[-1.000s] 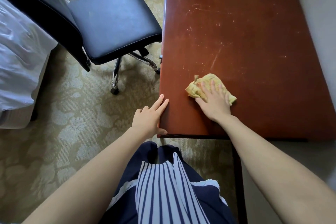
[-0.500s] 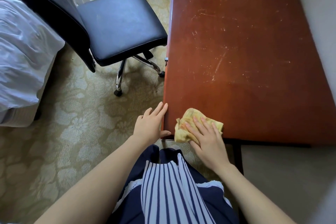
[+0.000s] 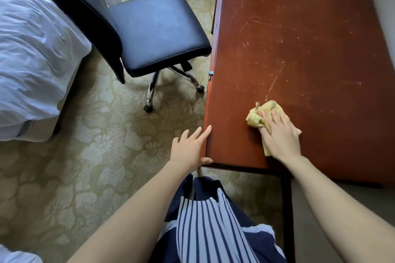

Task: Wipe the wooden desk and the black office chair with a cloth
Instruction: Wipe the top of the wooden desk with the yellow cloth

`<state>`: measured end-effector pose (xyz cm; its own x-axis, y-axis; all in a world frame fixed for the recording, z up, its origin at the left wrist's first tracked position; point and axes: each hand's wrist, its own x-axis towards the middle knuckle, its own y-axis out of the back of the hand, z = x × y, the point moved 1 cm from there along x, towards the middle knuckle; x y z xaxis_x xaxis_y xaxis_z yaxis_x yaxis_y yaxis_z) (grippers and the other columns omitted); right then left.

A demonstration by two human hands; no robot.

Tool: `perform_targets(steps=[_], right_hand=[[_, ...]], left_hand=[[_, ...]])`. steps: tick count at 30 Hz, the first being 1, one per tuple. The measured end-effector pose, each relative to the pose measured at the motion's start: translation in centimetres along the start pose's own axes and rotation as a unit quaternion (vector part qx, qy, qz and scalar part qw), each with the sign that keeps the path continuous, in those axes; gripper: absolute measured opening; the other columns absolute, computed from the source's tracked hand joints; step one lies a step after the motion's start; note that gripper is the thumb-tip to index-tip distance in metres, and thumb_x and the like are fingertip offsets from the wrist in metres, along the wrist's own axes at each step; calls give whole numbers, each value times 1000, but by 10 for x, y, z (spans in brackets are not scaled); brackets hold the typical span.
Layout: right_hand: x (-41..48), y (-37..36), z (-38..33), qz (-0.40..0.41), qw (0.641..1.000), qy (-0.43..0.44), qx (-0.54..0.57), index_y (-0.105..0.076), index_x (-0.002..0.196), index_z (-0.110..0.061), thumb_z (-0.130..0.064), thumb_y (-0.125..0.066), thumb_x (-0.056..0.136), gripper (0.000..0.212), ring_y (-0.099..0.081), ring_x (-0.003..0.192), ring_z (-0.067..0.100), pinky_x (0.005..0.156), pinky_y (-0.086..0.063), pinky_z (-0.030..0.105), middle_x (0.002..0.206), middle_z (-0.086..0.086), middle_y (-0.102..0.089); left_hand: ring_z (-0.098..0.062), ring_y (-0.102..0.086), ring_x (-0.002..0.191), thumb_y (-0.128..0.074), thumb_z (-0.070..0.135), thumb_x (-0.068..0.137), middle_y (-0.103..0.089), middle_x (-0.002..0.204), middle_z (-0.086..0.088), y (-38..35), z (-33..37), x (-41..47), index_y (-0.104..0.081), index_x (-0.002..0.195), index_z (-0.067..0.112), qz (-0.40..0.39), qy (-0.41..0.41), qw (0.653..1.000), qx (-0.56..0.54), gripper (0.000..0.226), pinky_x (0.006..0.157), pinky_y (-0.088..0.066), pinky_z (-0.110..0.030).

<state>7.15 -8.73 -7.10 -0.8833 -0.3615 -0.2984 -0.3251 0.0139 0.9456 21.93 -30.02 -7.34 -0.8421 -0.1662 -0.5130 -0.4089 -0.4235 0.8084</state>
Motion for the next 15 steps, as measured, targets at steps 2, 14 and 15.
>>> perform_targets(steps=[2,14,15], right_hand=[[16,0,-21,-25,999,-10,25,-17,150,-37,-48,-30,98,54,-1,146,22,117,-2,42,160,-1,-8],[-43,-38,-82,-9,964,266,20,-26,145,-39,-46,-43,95,53,-6,146,16,116,7,40,154,-11,-16],[-52,-41,-77,-7,958,286,19,-29,144,-38,-44,-47,93,55,-11,145,17,117,4,40,153,-10,-21]], left_hand=[[-29,-5,146,-62,59,80,-12,159,7,4,-3,1,7,148,42,-9,-6,1000,16,98,115,-17,-50],[-20,2,147,-48,29,95,-16,158,9,9,-25,-7,-22,149,22,115,-9,993,38,61,116,0,-46],[-20,2,147,-47,27,95,-15,158,8,8,-26,-7,-21,150,21,109,-6,993,36,61,116,-1,-46]])
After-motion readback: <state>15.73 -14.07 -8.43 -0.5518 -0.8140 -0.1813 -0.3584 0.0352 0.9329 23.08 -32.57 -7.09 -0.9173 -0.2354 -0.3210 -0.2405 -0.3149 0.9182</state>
